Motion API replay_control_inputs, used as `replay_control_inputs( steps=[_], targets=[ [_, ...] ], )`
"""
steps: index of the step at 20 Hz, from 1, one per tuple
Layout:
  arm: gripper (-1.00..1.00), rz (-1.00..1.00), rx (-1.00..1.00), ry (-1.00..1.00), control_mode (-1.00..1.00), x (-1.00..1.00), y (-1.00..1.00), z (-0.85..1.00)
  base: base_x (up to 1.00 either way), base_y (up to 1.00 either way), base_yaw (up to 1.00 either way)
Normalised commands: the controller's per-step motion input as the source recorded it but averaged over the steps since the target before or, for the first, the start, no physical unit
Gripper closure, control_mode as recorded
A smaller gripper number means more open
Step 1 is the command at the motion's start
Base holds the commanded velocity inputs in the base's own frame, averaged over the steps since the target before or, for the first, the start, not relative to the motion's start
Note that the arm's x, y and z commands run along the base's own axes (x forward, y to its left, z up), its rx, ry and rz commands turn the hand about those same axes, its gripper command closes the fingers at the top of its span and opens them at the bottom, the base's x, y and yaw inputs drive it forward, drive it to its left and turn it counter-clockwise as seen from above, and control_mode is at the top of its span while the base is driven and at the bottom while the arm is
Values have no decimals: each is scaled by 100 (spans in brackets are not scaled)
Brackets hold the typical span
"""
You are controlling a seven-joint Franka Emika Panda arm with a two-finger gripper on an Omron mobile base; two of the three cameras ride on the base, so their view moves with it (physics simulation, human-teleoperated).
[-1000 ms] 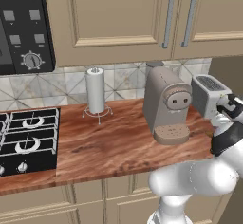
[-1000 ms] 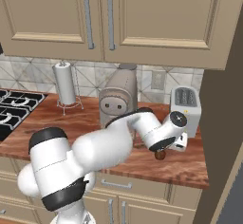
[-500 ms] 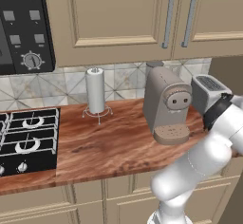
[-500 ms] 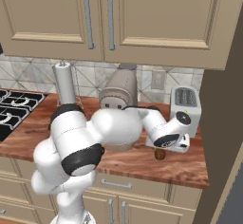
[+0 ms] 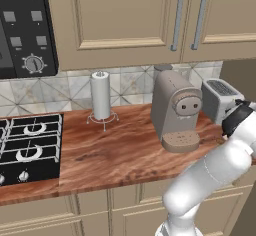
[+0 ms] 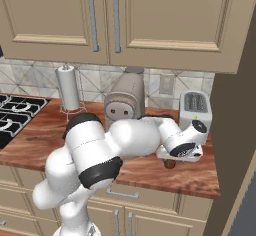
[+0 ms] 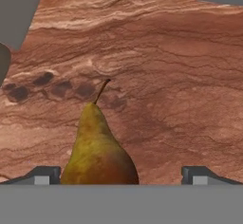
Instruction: Place the pear in the correct fridge rack based on whether it is a fruit or vegetable. Finally, close the fridge door.
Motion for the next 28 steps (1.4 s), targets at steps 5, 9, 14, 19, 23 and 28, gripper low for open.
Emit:
replay_control_inputs(
  steps=[5, 9, 14, 19, 23, 28],
  targets=[
    [-100, 7, -5, 0, -100, -4, 23, -20, 0, 0, 0],
    [-100, 7, -7, 0, -100, 0, 30, -28, 0, 0, 0],
    [-100, 6, -9, 0, -100, 0, 40, -38, 0, 0, 0],
    [-100, 5, -8, 0, -100, 0, 32, -36, 0, 0, 0],
    [100, 4, -9, 0, -100, -6, 10, -49, 0, 0, 0],
    [100, 2, -2, -5, -100, -25, 1, -11, 0, 0, 0]
  ],
)
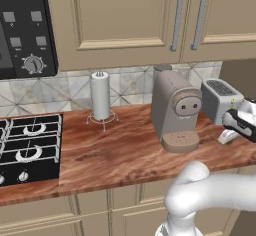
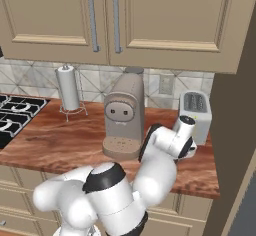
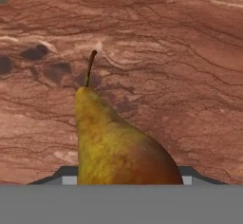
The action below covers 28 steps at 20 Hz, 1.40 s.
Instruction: Place the pear in the correct fridge rack based on whether it is a fruit or vegetable. Finally, close the fridge door.
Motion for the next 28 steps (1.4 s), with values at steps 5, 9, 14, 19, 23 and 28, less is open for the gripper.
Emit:
replay_control_inputs(
  steps=[5, 9, 14, 19, 23, 28],
  targets=[
    [100, 0, 0, -12, -100, -81, 6, 79, 0, 0, 0],
    [100, -3, -2, -7, -100, -76, 57, 100, 0, 0, 0],
    [100, -4, -10, -11, -100, -52, 98, 90, 0, 0, 0],
    [100, -1, -14, -6, -100, -39, 100, 63, 0, 0, 0],
    [100, 0, -19, 0, -100, -23, 100, 24, 0, 0, 0],
    [100, 0, -20, 2, -100, 0, 99, 0, 0, 0, 0]
  ],
)
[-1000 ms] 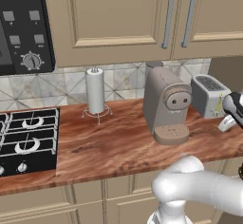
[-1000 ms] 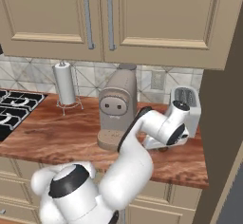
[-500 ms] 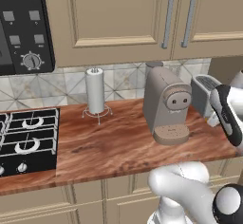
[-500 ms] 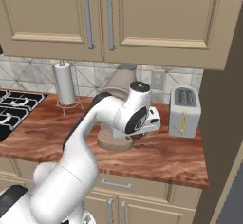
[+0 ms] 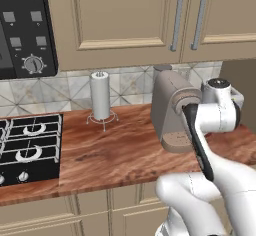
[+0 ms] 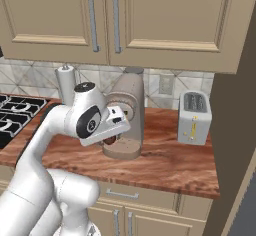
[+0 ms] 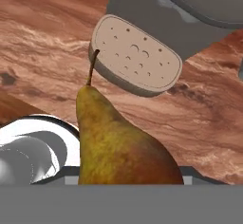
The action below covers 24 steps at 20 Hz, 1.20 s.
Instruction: Place the pear in the correct fridge rack based on whether it is a fruit or vegetable. Finally, close the fridge door.
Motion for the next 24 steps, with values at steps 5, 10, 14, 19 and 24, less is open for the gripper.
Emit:
replay_control_inputs(
  steps=[5, 10, 14, 19, 24],
  targets=[
    [100, 1, -12, 2, -100, 0, 43, -2, 0, 0, 0],
    [100, 0, 0, 0, 100, 0, 0, 0, -82, 0, 0],
    [100, 0, 0, 0, 100, 0, 0, 0, -100, 11, -1],
    [100, 0, 0, 0, 100, 0, 0, 0, -100, 22, -10],
    [100, 0, 0, 0, 100, 0, 0, 0, -100, -11, -11]
  ],
)
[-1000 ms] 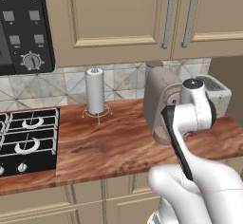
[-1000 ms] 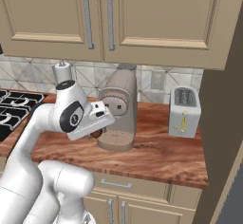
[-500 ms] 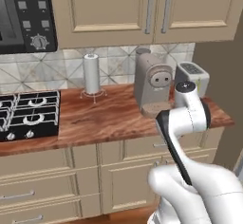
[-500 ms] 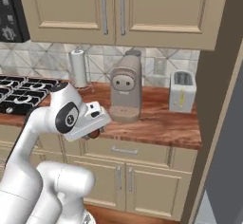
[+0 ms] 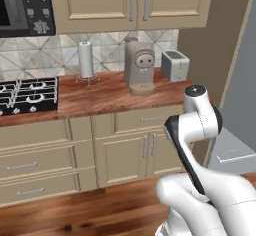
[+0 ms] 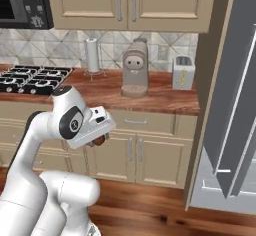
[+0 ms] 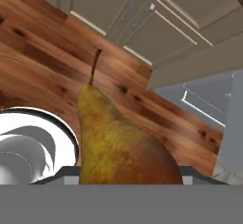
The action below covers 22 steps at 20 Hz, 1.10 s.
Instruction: Place the pear in the correct fridge rack based on whether it is a fruit or vegetable. Finally, close the fridge door.
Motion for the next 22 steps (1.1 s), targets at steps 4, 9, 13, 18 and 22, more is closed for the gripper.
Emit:
replay_control_inputs(
  steps=[4, 9, 13, 18, 22],
  targets=[
    [100, 0, 0, 0, 100, 0, 0, 0, -78, -67, -13],
    [100, 0, 0, 0, 100, 0, 0, 0, -13, -100, -2],
    [100, 0, 0, 0, 100, 0, 0, 0, 0, -100, 0],
    [100, 0, 0, 0, 100, 0, 0, 0, 0, -100, 0],
    [100, 0, 0, 0, 100, 0, 0, 0, 0, -100, 0]
  ],
)
